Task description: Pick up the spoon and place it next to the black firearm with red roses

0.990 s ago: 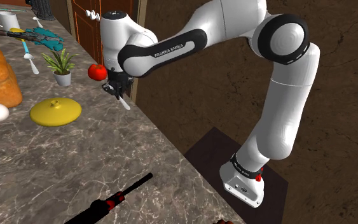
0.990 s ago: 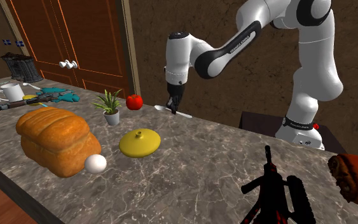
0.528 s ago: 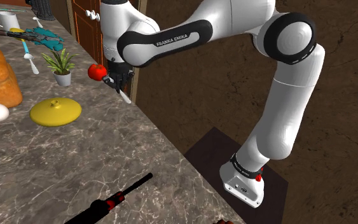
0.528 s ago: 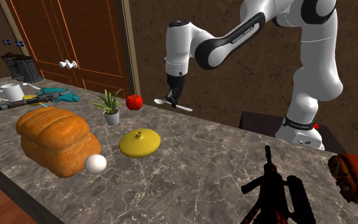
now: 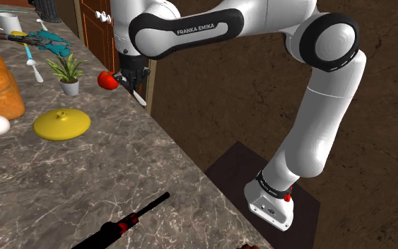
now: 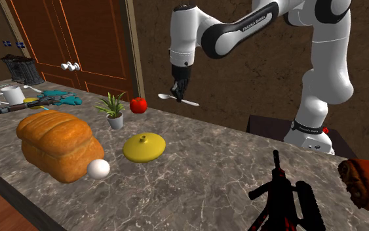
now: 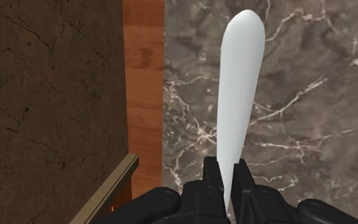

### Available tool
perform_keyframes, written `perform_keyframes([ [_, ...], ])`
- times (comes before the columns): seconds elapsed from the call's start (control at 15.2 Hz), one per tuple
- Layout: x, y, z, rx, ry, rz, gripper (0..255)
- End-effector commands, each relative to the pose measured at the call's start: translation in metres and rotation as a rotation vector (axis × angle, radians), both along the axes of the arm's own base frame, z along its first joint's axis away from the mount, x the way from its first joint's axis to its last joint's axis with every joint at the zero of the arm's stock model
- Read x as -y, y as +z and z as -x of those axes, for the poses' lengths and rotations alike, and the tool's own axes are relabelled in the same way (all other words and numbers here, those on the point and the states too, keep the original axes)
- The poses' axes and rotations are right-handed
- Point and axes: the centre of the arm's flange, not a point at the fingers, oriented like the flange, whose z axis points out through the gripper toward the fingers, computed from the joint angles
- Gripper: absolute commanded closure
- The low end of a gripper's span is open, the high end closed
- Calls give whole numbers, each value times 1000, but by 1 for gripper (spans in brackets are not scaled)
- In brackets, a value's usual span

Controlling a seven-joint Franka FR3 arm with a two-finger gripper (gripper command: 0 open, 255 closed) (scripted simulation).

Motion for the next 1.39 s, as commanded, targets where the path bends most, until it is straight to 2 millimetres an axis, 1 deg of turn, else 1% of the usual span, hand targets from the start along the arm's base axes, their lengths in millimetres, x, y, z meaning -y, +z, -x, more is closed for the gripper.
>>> perform_keyframes([
  [0.0, 1, 10, -1, 0, 0, 0, 255],
  [1.32, 1, 116, -1, 0, 0, 0, 255],
])
